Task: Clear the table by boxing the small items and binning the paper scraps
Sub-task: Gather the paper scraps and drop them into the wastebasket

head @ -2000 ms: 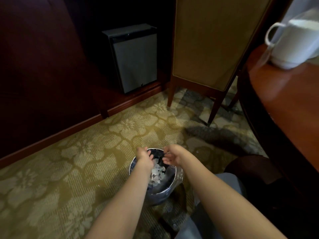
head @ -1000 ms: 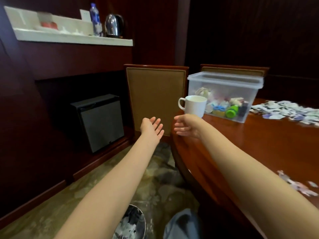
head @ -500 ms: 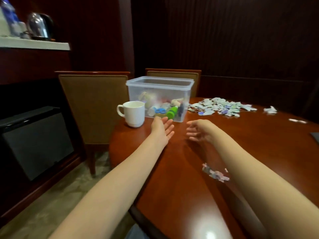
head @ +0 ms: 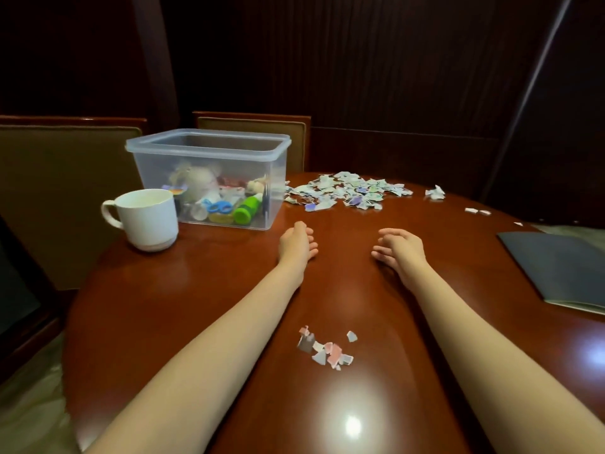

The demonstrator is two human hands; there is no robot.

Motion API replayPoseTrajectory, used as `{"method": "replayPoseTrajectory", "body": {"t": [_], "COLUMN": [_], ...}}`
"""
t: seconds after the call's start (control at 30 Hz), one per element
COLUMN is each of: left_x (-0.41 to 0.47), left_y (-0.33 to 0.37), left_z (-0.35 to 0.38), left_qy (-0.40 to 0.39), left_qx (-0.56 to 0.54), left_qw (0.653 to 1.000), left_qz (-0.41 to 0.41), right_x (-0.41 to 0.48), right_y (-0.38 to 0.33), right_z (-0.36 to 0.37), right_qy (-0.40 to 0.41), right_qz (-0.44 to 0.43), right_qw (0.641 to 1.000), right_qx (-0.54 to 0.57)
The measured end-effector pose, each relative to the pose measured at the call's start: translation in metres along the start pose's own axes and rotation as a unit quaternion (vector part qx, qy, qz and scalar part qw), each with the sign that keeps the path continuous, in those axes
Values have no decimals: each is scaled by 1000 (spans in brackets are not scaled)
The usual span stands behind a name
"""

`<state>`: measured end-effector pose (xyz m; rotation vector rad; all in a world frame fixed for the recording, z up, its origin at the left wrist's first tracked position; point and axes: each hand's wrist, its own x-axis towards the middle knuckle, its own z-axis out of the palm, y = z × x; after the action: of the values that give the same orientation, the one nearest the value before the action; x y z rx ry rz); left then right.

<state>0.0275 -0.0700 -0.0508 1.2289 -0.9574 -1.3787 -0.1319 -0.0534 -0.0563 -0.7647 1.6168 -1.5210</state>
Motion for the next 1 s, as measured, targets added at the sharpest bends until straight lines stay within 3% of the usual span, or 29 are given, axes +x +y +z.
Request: {"method": "replayPoseTrajectory", "body": {"t": [0.13,0.3,0.43,0.57,0.63,0.7,0.83,1.0], "left_x": [34,82,124,151,161,172,191,207], "left_y": [-9,-7,-2,-1,-2,-3,-3,0], "left_z": [1,6,16,27,31,31,33,34], "left_qy": [16,-7,-12,-13,7,31,37,-17], "left_qx": [189,337,423,540,574,591,602,663], "left_qw": [974,919,877,799,769,759,776,731], "left_qz": [127,204,230,263,281,272,186,161], "right_x": [33,88,135,170,187,200,217,217], "right_y": [1,-1,-3,-4,-5,-8,-7,-3], "right_z": [-1,-1,15,30,33,34,39,58], "right_qy": [-5,18,-1,9,12,30,34,-109], "right_qz": [-59,-135,-199,-222,-215,-203,-178,-176], "right_qw": [994,961,898,822,815,827,829,771], "right_qx": [-89,-240,-392,-524,-538,-523,-529,-603]}}
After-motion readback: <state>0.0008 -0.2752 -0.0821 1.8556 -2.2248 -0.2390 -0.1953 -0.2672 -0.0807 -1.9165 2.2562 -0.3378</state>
